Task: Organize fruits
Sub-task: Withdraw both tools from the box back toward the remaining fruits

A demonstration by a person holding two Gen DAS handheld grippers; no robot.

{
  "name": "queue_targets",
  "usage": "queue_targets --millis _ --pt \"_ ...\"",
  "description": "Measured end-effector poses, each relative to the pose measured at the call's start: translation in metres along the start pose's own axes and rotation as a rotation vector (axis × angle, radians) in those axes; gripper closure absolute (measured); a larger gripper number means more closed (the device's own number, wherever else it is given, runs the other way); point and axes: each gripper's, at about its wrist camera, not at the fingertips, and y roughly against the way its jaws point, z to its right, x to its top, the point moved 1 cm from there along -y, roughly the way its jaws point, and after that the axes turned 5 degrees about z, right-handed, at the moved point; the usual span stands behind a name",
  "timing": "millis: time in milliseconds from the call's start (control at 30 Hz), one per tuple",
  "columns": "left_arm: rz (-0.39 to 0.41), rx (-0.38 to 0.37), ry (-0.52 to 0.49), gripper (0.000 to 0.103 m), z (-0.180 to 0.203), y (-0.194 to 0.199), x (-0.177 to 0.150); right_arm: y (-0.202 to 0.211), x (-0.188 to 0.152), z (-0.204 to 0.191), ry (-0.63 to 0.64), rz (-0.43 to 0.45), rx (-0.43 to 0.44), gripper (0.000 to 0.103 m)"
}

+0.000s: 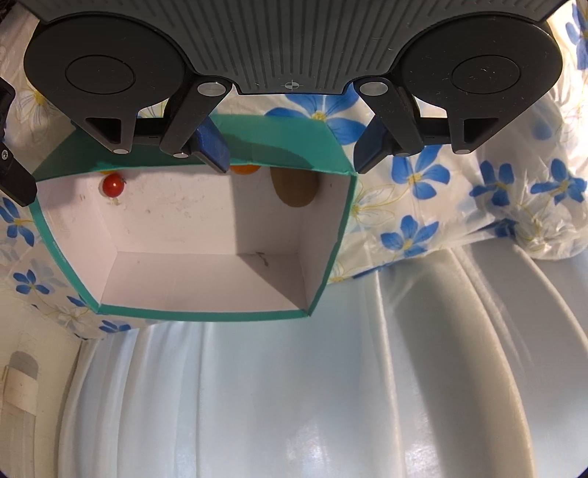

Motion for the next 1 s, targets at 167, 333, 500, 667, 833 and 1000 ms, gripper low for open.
queue_targets --millis 167,333,500,667,833,1000 --pt "0.043 -0.024 -0.024 0.023 0.007 0.020 -0.015 0.022 -0.009 0.006 -0.010 0.039 -0.001 0.015" --pt "0.068 -0.063 -0.047 0.023 0.020 0.037 -0.032 0.034 -0.019 0.014 -0.020 0.035 -0.007 0.015" --pt "0.088 -0.102 -0.036 0.023 0.030 0.056 -0.055 0.050 -0.029 0.018 -0.011 0.052 0.005 0.015" --pt "0.121 -0.100 -0.013 0.023 0.037 0.073 -0.081 0.065 -0.042 0.021 0.014 0.072 0.029 0.015" --pt "0.142 -0.114 0.014 0.023 0.046 0.087 -0.111 0.082 -0.064 0.025 0.032 0.078 0.063 0.020" --pt "0.145 -0.121 0.012 0.023 0.060 0.097 -0.141 0.095 -0.093 0.029 0.064 0.062 0.108 0.029"
